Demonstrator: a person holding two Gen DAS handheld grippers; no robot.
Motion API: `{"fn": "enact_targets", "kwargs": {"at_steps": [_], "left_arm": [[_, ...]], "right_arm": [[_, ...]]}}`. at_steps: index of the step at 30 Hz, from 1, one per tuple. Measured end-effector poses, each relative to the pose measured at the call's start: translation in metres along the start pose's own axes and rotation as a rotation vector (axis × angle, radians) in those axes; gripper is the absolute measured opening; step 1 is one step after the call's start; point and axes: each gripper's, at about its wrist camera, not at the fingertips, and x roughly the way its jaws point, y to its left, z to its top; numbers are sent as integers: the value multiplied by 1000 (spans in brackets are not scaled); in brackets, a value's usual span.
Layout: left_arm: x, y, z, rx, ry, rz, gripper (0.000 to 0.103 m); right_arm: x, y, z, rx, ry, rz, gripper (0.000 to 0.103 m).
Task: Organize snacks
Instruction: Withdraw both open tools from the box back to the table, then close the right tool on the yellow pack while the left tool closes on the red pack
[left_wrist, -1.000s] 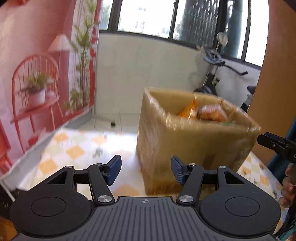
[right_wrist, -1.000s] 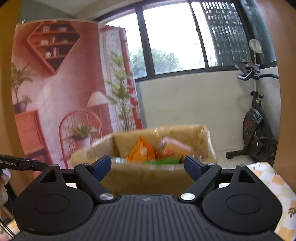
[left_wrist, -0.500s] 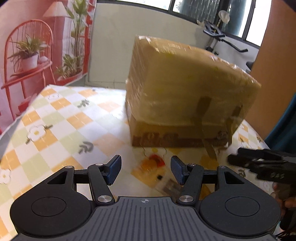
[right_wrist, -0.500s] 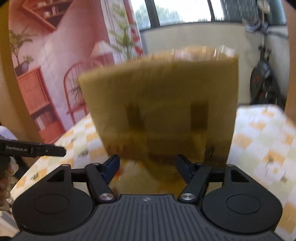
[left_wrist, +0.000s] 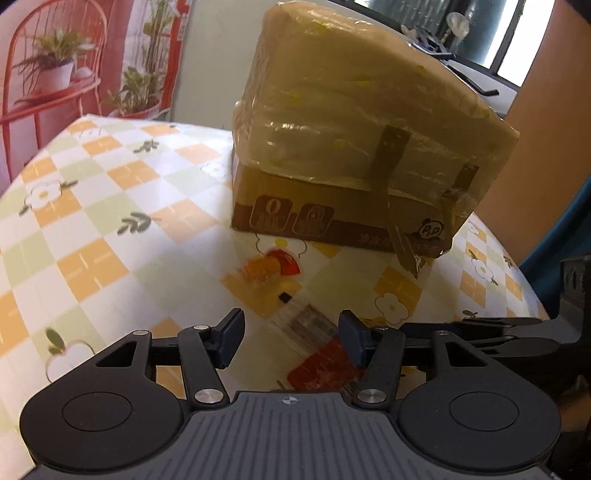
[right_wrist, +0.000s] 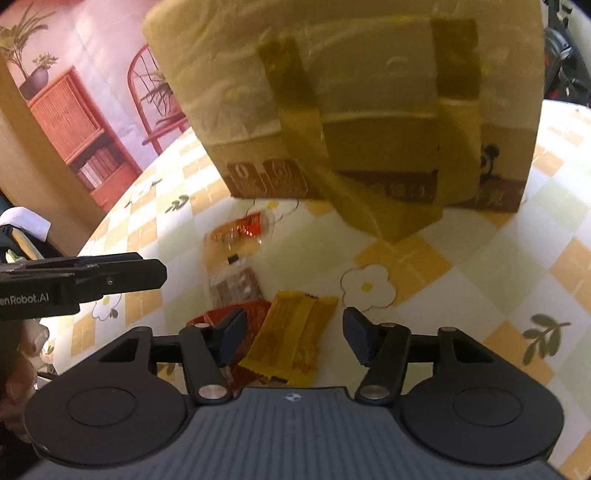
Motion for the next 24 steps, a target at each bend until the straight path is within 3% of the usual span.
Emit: {"fn": "enact_targets", "kwargs": {"at_steps": [10,17,24], "left_arm": [[4,-3,-9,-37,10,13,58],[6,-1,-16,-67,22,26,58],[14,-9,-22,-49,53,23,57]], "right_arm": [[10,6,-3,-67,6,-17,55],[10,9,-7,-135,-14,-41,42],[-3,-14,-14,-135,-66,-73,37]]}}
